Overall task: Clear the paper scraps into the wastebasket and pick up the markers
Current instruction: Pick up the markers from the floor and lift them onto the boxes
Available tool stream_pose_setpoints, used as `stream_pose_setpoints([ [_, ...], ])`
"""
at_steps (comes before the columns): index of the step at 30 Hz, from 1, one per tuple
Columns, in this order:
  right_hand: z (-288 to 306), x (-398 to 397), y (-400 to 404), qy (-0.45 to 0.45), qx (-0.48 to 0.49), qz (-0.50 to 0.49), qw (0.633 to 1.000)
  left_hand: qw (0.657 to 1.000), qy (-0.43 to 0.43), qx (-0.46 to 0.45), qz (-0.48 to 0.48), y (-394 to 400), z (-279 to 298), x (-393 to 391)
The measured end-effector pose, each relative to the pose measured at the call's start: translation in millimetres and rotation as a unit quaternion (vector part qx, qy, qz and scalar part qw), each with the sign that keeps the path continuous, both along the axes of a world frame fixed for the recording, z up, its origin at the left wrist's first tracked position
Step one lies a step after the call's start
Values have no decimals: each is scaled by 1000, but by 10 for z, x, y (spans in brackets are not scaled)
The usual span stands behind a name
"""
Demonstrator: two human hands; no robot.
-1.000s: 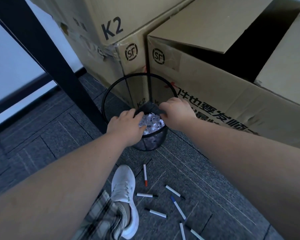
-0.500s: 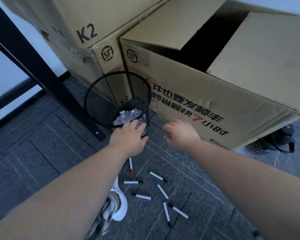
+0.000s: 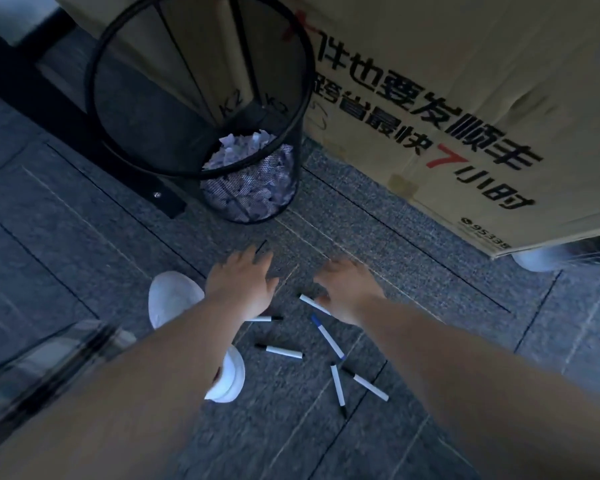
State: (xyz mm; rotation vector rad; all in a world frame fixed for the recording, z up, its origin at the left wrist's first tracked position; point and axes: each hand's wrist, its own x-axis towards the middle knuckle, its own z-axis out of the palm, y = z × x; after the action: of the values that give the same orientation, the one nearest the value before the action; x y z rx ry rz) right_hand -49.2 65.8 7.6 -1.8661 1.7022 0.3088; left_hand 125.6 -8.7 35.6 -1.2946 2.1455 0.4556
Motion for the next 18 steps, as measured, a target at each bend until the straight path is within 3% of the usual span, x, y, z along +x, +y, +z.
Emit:
stream_pose_setpoints([
  [13,-555,190,24,-8,-14,-34,999,999,-2,-31,38,-141,-464,-41],
  [18,-478,155,-23,-61,-34,-118,991,994,31,-53,92,-113,-613,-32],
])
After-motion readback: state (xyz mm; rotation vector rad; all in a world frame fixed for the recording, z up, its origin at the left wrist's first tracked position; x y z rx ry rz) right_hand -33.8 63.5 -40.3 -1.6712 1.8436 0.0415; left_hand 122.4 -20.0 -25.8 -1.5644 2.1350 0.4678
